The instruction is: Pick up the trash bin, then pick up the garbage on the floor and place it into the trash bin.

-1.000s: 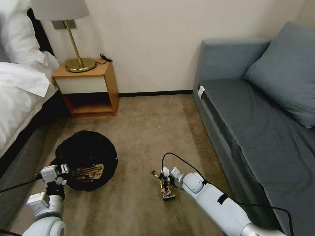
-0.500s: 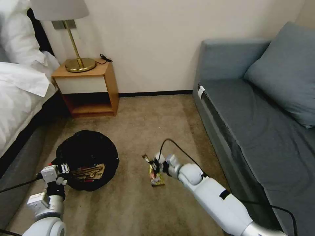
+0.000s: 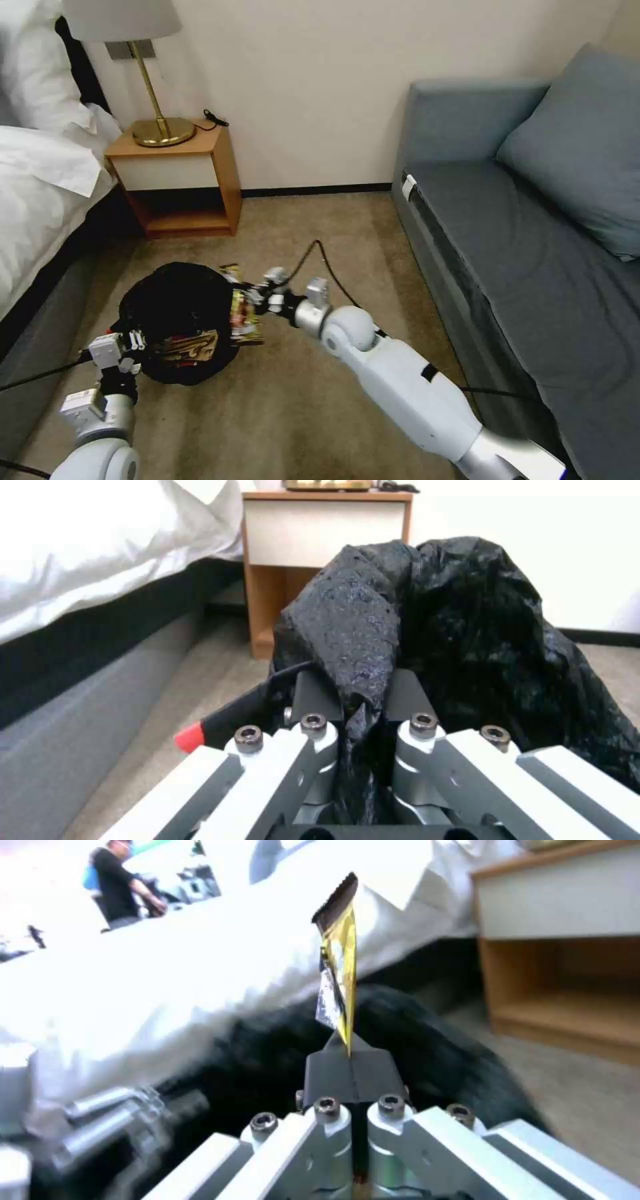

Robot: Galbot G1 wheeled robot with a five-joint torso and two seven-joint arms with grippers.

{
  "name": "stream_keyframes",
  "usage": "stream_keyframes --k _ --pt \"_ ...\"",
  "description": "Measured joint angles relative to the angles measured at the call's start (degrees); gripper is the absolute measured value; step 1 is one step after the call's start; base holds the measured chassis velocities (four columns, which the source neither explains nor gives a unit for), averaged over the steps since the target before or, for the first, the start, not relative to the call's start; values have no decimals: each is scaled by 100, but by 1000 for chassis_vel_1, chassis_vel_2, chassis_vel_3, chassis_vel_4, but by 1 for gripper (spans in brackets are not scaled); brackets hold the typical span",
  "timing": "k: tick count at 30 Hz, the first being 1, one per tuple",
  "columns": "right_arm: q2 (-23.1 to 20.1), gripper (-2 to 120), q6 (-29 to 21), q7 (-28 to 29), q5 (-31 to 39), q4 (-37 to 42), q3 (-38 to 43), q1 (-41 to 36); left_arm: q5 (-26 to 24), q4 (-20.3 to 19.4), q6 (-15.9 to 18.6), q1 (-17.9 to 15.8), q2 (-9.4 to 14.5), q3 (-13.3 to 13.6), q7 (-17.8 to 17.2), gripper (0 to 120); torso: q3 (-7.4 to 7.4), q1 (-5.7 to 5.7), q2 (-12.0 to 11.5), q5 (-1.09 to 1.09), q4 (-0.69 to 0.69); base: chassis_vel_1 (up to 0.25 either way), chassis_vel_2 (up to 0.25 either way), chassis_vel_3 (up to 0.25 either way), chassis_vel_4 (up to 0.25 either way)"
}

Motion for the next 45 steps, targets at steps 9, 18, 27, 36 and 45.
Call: stream_keyframes --k 9,18,27,36,45 --pt "551 0 186 34 -355 -595 -367 -3 -23 -109 -12 101 -65 -26 119 7 0 0 0 0 -1 0 0 0 0" --pt "766 0 267 123 -659 -907 -427 -119 -25 -201 -64 209 -109 -55 171 7 0 0 0 1 -1 0 0 0 0" --pt "673 32 259 157 -800 -845 -467 -274 -6 -198 -95 203 -142 -45 197 7 0 0 0 1 -1 0 0 0 0" --pt "582 66 229 127 -901 -872 -338 -282 -10 -146 -112 196 -135 -64 200 7 0 0 0 1 -1 0 0 0 0" --pt "498 95 253 115 -899 -834 24 -327 -69 -55 -146 143 -142 -45 148 7 0 0 0 1 -1 0 0 0 0"
